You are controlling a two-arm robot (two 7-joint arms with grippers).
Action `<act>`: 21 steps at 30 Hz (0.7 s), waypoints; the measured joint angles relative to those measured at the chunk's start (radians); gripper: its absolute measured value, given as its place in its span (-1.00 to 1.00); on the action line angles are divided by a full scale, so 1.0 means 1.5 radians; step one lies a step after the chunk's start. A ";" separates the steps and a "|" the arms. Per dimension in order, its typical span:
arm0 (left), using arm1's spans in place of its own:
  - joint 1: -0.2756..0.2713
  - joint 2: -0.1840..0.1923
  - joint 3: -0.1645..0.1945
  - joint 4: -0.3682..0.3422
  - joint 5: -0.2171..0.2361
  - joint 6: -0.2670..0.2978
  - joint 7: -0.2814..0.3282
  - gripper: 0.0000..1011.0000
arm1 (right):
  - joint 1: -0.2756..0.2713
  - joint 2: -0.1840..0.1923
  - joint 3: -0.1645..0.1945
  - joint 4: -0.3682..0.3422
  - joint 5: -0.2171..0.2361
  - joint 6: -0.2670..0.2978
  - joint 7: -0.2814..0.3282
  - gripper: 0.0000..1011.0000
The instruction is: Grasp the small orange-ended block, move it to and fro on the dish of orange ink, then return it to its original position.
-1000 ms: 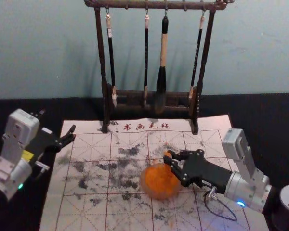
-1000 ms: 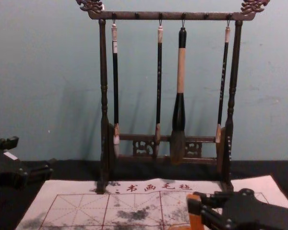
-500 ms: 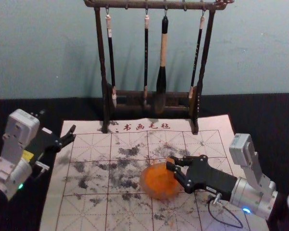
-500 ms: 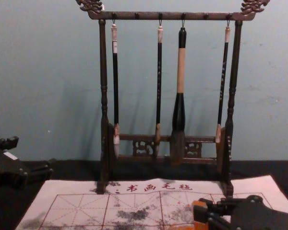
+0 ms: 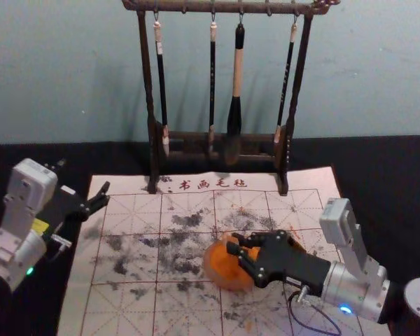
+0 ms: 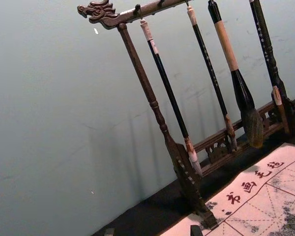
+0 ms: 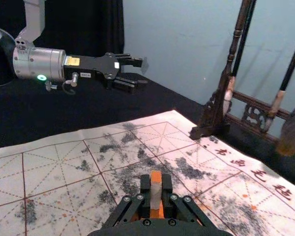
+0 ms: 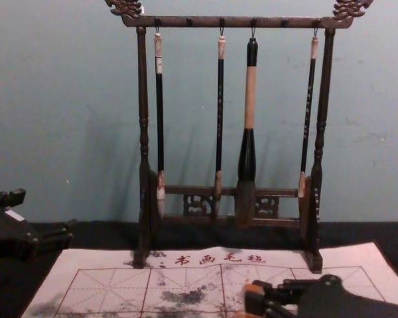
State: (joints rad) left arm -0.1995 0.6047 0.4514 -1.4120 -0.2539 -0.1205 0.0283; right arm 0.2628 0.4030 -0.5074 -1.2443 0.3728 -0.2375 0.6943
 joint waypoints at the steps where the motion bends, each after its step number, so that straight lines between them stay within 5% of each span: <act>1: 0.000 0.000 0.000 0.000 0.000 0.000 0.000 0.98 | 0.003 -0.002 -0.003 0.003 0.000 -0.001 0.001 -0.83; 21: 0.000 0.000 0.000 0.000 0.000 0.000 0.000 0.98 | 0.051 -0.033 -0.024 0.060 -0.022 -0.006 -0.006 -0.83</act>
State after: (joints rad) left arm -0.1996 0.6047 0.4514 -1.4120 -0.2540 -0.1205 0.0283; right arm 0.3399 0.3536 -0.5439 -1.1549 0.3394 -0.2466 0.6857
